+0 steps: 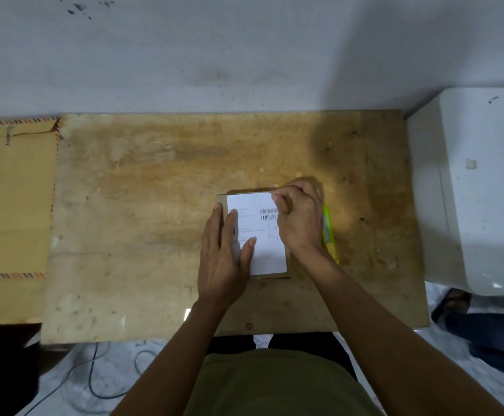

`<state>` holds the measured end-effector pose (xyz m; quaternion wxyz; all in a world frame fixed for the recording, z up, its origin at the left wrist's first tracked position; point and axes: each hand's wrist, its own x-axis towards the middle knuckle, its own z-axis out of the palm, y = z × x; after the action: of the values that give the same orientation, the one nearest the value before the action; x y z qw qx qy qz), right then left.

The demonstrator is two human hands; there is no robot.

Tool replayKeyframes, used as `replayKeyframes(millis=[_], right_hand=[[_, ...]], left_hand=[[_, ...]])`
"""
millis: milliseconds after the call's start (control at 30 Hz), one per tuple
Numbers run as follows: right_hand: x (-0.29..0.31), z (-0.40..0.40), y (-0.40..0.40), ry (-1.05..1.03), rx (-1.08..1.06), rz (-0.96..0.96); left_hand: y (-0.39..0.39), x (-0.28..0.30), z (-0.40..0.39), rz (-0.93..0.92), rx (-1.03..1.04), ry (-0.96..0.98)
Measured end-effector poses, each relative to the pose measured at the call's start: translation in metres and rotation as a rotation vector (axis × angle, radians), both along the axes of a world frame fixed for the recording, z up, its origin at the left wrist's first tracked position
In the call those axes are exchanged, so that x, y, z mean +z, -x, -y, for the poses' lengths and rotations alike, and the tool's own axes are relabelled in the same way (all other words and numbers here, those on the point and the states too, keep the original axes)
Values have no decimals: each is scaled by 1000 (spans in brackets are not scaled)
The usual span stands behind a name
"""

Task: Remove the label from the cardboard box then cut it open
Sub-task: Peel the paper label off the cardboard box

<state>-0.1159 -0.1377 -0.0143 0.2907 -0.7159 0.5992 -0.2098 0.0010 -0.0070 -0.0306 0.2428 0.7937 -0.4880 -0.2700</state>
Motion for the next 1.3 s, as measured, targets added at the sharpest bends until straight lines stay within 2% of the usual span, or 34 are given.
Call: replayKeyframes(millis=[267,667,1033,1300], right_hand=[[-1,-7,13,2,13,-22],[-2,-16,11,-95,-29,58],[-12,-21,15,-95,4,113],[2,-22,18,-161,62,187]], left_hand=[[2,-5,1,32,-53,-9],[3,-7,-1,-11,-73,29],[3,-10,1,1,-91,72],[3,-12,1,-10,-92,77]])
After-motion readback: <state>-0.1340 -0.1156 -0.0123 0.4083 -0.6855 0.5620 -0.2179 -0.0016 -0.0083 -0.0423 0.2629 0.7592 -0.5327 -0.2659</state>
